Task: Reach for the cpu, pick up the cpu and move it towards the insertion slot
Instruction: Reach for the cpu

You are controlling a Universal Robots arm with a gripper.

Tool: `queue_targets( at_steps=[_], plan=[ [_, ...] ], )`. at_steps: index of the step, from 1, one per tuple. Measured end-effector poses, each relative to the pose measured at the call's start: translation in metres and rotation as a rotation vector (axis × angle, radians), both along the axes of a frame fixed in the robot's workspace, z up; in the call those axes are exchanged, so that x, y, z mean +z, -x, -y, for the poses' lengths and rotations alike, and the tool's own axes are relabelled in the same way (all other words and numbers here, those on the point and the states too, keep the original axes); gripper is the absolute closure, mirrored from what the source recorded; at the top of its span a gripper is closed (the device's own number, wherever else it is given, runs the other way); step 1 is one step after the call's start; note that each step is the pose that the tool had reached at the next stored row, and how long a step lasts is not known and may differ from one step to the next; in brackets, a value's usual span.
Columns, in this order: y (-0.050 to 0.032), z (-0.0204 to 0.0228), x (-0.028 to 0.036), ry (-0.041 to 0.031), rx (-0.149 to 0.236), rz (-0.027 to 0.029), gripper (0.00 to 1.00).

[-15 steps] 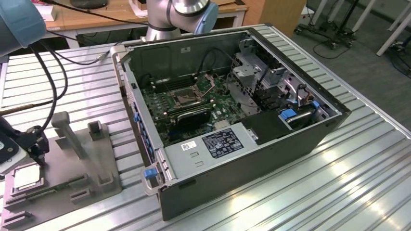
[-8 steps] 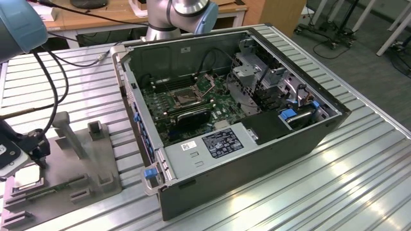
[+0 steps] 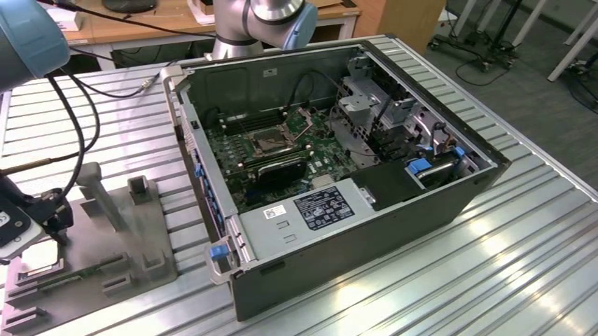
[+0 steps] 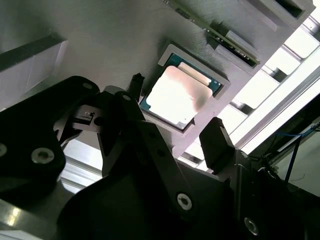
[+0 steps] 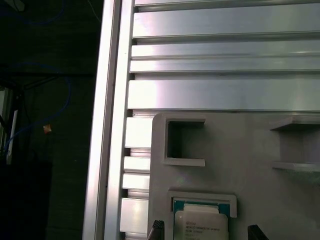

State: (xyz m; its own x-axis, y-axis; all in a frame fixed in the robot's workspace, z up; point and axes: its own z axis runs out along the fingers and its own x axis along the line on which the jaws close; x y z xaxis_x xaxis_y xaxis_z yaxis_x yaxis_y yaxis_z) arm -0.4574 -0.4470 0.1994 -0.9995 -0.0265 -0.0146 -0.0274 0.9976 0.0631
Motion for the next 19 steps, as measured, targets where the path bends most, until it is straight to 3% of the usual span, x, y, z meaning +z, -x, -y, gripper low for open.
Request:
queue_targets(
  at_steps=[12,16,19],
  plan=[
    [0.0005,0.0,-0.0093,0.0,0.0,-0.001,0.27],
    [0.0009,0.0,-0.0133,0.0,-0.001,-0.0041,0.27],
    [0.0011,-0.0001,-0.0168,0.0001,-0.002,-0.0099,0.27]
  ],
)
